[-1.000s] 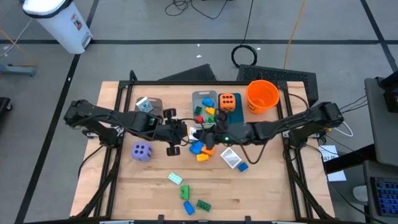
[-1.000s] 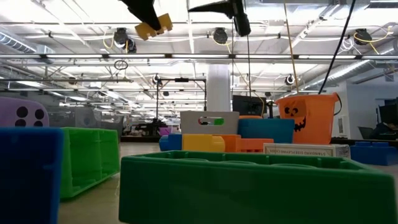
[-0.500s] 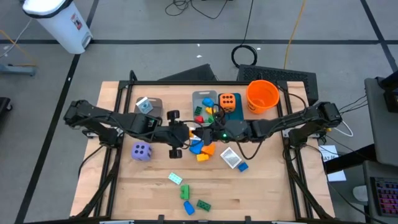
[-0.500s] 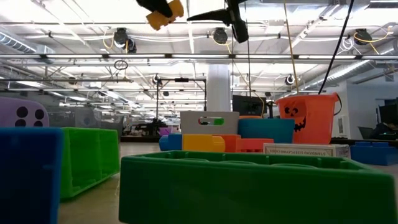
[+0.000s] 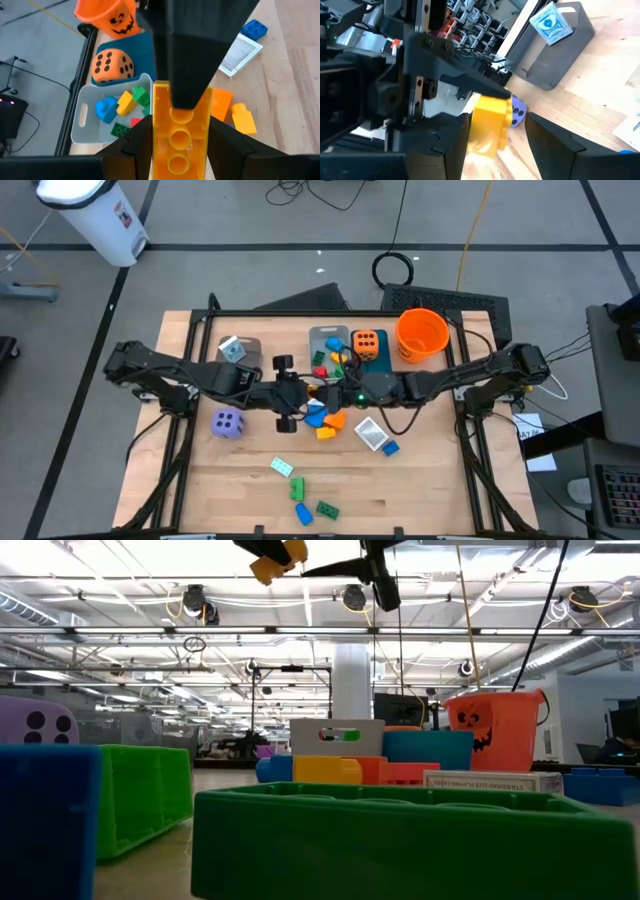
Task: Pick & Place Toys
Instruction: Put the yellow game piece into the gray bin
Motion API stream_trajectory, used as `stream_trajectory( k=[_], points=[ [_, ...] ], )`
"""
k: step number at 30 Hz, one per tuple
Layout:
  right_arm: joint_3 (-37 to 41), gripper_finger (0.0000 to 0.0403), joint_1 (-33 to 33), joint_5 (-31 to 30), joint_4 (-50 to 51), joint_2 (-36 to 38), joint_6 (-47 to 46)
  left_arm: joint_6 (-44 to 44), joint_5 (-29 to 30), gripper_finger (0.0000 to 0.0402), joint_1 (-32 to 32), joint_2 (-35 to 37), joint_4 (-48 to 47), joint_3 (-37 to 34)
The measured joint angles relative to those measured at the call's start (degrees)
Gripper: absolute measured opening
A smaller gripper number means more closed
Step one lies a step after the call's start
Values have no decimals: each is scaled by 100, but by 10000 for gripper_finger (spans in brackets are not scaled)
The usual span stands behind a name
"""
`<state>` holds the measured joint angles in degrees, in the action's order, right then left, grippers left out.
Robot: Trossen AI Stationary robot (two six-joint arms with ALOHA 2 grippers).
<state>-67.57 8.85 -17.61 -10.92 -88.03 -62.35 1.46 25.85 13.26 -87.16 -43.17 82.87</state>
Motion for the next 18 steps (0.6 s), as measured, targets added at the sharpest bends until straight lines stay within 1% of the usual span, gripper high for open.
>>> stream_trajectory(
  k=[2, 5, 7, 13, 16, 18],
  points=[
    [-4, 186, -34, 33, 0, 2, 4, 42, 16, 156, 0, -31, 123, 0],
    [-4, 172, -111, 304, 3, 1, -22, 49, 23, 156, 0, -40, 92, 0],
    [-7, 156, -147, 442, -5, 2, -26, 97, 119, 156, 0, -39, 100, 0],
    [-9, 100, -185, 436, -15, 2, -91, 171, 357, 157, -6, -41, 74, 0],
    [-9, 97, -215, 452, -5, 2, -79, 171, 344, 160, -7, -41, 80, 0],
    [-9, 97, -250, 611, -3, 4, -34, 152, 316, 169, -5, -41, 102, 0]
  ],
)
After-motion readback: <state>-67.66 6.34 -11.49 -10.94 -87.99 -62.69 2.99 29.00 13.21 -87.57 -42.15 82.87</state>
